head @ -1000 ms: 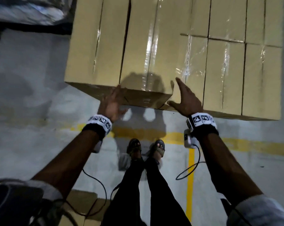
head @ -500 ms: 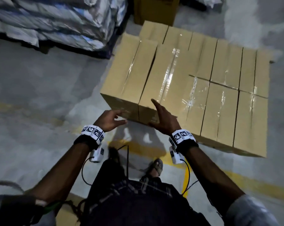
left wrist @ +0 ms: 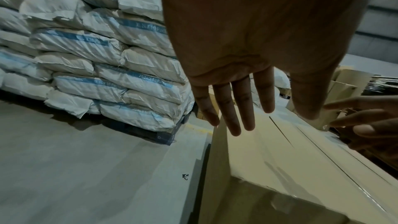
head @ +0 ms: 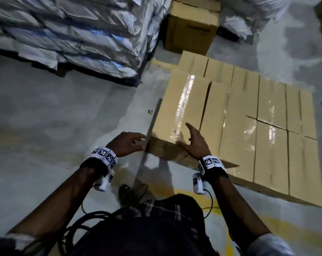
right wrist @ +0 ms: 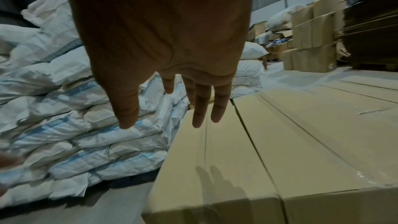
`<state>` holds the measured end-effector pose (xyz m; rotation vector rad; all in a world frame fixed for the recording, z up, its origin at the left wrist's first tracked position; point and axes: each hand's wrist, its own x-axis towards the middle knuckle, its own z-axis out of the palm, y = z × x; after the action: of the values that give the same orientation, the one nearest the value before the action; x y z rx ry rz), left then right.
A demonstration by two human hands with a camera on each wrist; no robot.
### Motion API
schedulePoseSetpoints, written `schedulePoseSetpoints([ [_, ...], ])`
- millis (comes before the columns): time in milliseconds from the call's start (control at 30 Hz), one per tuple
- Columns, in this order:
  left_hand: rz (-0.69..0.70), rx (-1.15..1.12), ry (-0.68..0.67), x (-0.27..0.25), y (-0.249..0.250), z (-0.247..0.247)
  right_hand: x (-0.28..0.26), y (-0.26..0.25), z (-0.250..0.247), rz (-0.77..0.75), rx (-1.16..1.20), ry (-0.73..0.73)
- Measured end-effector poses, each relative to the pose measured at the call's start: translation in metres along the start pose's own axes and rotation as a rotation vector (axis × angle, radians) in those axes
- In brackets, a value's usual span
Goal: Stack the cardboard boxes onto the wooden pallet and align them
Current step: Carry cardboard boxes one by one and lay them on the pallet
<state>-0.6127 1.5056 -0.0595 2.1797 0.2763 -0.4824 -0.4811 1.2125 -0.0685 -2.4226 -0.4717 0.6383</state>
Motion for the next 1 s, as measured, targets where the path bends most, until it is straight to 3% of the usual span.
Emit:
schedulePoseSetpoints([
  [167,0.017,-0.054,0.05,0.033,-0.03,-0.078,0.047,-0.058,0.025,0.046,0.065,0.039],
  [333,-0.001,-0.124,0.09,0.101,-0.034,-0.126,0.105,-0.084,0.04,0.107,0.108,0.055],
  [433,-0.009,-0.077,0.019,0.151,-0.038,-0.144,0.148,-0.091,0.049,0.147,0.153,0.08],
  [567,-0.009,0.047,-0.178,0.224,-0.04,-0.183,0.223,-0.093,0.065,0.171,0.219,0.12],
  [733,-0.058,0.095,-0.291,0.311,-0.055,-0.224,0.307,-0.111,0.045,0.31,0.233,0.159],
  [933,-0.26,-0.167,-0.188,0.413,-0.063,-0.206,0.385,-0.112,0.029,0.493,0.17,0.258],
  [1000,-0.346,-0.255,-0.256,0.448,-0.068,-0.191,0.406,-0.108,0.033,0.552,0.145,0.313],
])
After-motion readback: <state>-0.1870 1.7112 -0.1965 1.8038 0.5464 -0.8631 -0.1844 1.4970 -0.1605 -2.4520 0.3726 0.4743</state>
